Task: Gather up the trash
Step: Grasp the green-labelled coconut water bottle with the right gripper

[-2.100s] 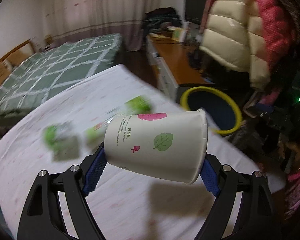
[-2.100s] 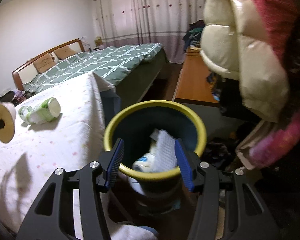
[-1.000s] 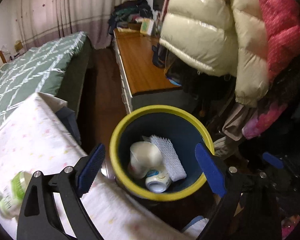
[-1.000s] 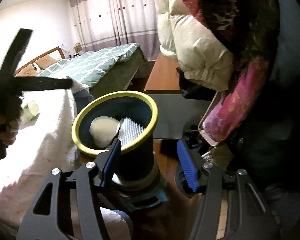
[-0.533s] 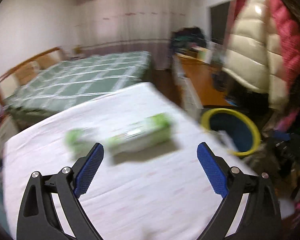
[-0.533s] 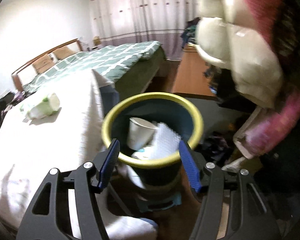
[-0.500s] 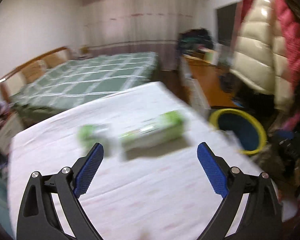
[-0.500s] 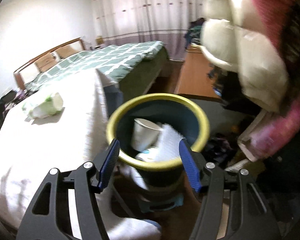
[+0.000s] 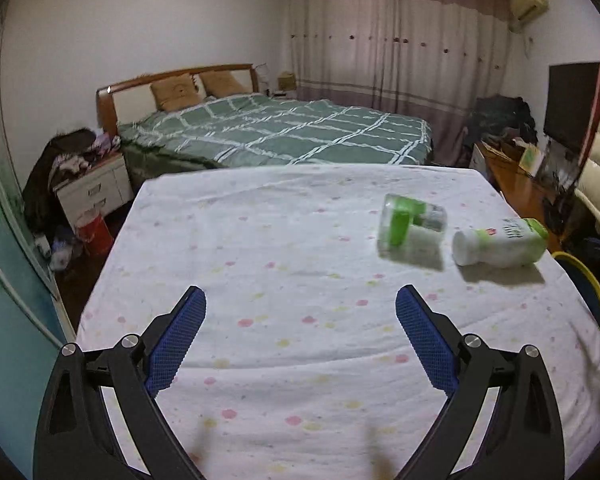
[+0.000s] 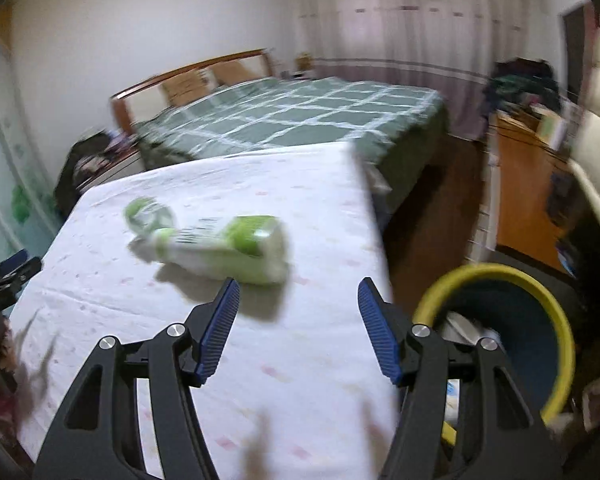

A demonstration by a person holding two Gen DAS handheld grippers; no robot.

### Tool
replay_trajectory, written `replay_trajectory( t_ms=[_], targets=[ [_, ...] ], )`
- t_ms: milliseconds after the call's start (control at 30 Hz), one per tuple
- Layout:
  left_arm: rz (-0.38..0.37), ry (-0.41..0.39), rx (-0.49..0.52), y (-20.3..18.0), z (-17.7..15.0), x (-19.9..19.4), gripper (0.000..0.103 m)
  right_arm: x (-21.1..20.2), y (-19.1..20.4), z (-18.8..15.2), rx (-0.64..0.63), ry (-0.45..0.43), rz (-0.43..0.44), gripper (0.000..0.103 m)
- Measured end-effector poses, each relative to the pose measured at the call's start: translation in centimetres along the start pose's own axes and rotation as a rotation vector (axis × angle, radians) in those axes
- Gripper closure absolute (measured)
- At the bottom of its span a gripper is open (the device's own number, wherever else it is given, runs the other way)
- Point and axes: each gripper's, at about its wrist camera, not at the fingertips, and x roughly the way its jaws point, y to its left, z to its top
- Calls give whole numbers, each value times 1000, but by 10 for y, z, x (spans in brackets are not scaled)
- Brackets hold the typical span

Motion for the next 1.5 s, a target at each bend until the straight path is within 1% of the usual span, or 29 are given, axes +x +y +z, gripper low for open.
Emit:
replay_trajectory(
  t_ms=[67,167,367,567,800,933,1000,1067,1133,1200,1267,1300,1333,1367,1400,1467,1500],
  targets=[
    [3,0,-7,2,-3,5,9,21,12,6,-40,29,-9,44],
    [16,-9,9,0,-5,7,8,45,21,12,-72,59,6,44],
    [18,-16,-5,-1,-5,3,6,68,29,15,-78,104,48,44],
    [9,-11,-9,-2,-6,1,6,58,44,5,-102,104,93,44],
    [-1,-8,-6,-5,-7,2,6,37,73,-12,-123,138,202,43],
    [-2,-12,-4,-6,-8,1,6,28,102,-21,-170,162,291,41],
    [-1,-14,-7,-6,-8,0,6,26,114,-22,-192,172,321,41],
    [-1,-15,-12,-6,-8,-1,6,20,119,-20,-205,169,321,41],
    [-3,-16,-19,-4,-8,-1,6,9,116,-15,-194,142,317,41],
    [-6,-13,-24,-4,-8,-2,6,-2,108,-6,-175,106,292,41],
    [-9,-9,-22,-5,-9,-1,6,-5,103,2,-168,94,243,38],
    [-9,-8,-20,-6,-9,-1,6,0,100,9,-158,107,217,38],
    [-8,-9,-15,-7,-9,-1,6,9,98,16,-150,139,200,38],
    [-7,-9,-13,-8,-9,-1,6,15,98,20,-151,165,198,38],
    [-5,-11,-10,-8,-9,-2,6,27,101,26,-154,218,199,38],
    [-6,-9,-13,-8,-9,-2,6,42,106,33,-167,280,213,38],
    [-8,-8,-15,-8,-10,-2,6,55,112,37,-180,329,205,38]
  ],
)
